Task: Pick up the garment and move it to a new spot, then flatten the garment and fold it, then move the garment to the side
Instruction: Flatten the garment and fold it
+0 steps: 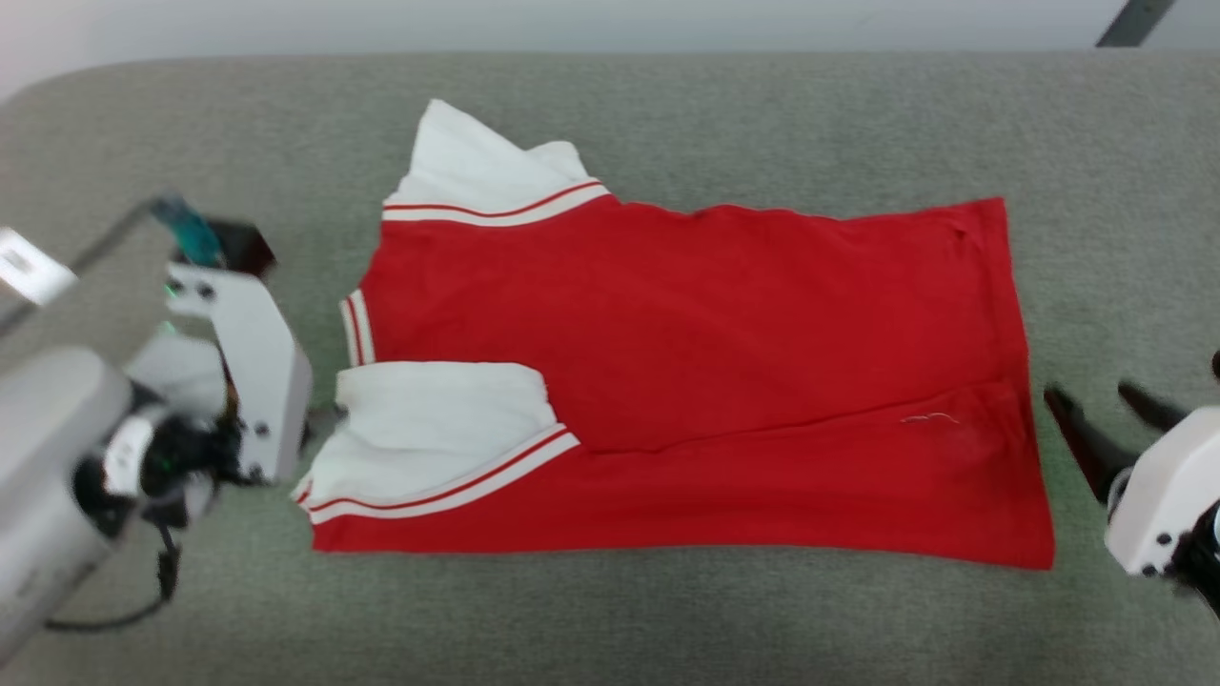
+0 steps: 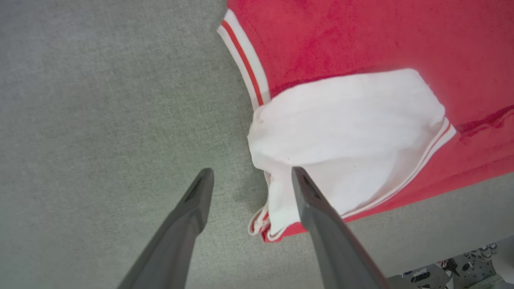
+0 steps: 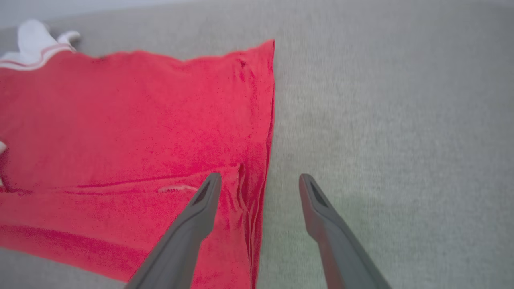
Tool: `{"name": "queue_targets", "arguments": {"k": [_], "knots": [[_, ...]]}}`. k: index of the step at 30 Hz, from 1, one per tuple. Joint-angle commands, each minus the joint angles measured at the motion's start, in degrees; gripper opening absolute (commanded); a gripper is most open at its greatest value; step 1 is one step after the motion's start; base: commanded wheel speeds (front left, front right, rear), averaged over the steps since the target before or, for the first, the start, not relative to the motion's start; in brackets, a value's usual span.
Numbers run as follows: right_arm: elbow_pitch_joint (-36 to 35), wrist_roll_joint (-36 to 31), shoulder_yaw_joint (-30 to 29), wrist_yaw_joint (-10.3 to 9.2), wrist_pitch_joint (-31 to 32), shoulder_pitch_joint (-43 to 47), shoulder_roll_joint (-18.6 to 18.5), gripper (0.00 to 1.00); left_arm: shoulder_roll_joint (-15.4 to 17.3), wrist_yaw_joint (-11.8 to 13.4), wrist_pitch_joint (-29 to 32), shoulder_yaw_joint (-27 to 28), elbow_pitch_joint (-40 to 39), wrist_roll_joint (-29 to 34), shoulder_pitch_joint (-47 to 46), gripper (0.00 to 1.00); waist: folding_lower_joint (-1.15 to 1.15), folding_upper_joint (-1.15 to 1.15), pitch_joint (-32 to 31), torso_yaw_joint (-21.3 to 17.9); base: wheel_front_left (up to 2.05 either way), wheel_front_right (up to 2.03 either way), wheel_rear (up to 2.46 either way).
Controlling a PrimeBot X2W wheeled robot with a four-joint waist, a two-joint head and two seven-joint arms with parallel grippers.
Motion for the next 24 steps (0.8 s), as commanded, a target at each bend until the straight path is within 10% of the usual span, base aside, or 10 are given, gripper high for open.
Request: {"name": "queue_targets", "arguments": {"k": [1,14,24], "knots": [[-0.78,-0.72,0.28,-0.09,-3.57,-1.15,0.94,1.00,0.03,0.15,-0.04,0.67,0.59,0.41,-1.34,1.00,0.00,0.00,0.95,-1.53,0.00,0.00,0.00],[-0.43,-6.26,6.31,-0.09,-32.75,-8.88,5.26,1.00,-6.39,-9.02,-13.48,4.21,17.56,9.61,-14.89,1.00,0.00,0.00,5.86,-9.00,0.00,0.00,0.00],[3.25,-6.39,8.92,-0.09,-39.01,-11.24,6.71,1.00,-11.35,-15.48,-18.95,4.21,35.27,13.02,-22.88,1.00,0.00,0.00,10.60,-13.39,0.00,0.00,0.00]]}}
